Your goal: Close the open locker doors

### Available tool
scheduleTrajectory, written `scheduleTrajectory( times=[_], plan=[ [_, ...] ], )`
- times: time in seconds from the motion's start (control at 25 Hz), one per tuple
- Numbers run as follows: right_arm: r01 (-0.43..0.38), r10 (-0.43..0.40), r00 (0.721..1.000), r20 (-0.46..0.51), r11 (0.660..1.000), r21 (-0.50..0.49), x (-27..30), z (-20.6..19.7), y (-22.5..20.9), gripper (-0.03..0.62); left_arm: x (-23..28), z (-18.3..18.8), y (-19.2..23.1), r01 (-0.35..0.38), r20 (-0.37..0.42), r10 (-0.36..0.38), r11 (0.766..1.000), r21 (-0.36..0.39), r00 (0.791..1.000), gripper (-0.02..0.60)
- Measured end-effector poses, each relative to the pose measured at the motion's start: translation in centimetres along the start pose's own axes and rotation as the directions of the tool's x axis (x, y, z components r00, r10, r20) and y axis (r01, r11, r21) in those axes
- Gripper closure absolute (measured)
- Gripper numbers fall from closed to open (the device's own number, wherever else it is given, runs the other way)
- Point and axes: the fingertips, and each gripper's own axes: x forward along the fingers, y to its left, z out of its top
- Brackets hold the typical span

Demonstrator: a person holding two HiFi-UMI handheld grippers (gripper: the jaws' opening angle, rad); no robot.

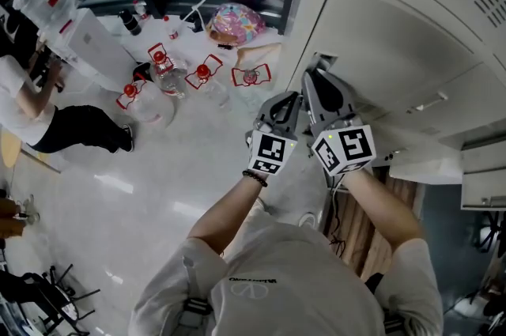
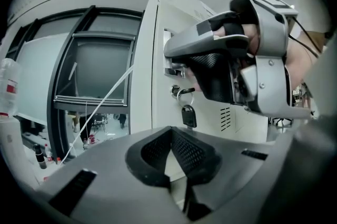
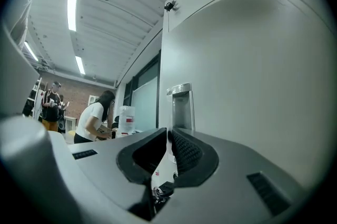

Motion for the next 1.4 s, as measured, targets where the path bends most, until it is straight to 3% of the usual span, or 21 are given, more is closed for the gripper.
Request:
scheduleTrajectory(
  times=[0.36, 0.6, 0.84, 1.0, 1.16, 1.4],
  plan=[
    [0.068, -0.068, 0.997, -0.039, 0.998, 0.001, 0.4, -0.9, -1.2, 0.556, 1.3, 0.0, 0.7, -0.001, 0.004, 0.001, 1.0, -0.014, 1.0, 0.577],
    [0.056, -0.055, 0.997, -0.05, 0.998, 0.02, -1.4, -2.7, -1.9, 0.564, 1.4, 0.0, 1.0, 0.0, 0.029, 0.0, 1.0, -0.008, 1.0, 0.577],
    [0.018, -0.018, 1.0, -0.021, 0.999, -0.044, -5.5, -1.9, -1.2, 0.583, 1.4, 0.0, 0.8, -0.036, 0.026, 0.036, 0.999, 0.019, 0.999, 0.577],
    [0.019, -0.02, 0.999, -0.026, 0.999, -0.037, -10.9, -2.1, -2.3, 0.583, -1.0, -1.5, 0.2, -0.076, -0.005, 0.076, 0.996, 0.047, 0.997, 0.577],
    [0.042, -0.047, 0.996, -0.077, 0.997, -0.057, -19.2, -4.1, -5.0, 0.584, -5.8, -5.0, -3.9, -0.078, -0.078, 0.079, 0.997, 0.013, 0.994, 0.577],
    [0.105, -0.113, 0.972, -0.207, 0.993, -0.052, -33.0, -10.1, -9.1, 0.583, -10.3, -9.2, -19.0, 0.022, -0.151, -0.029, 0.999, -0.047, 0.988, 0.575]
  ],
)
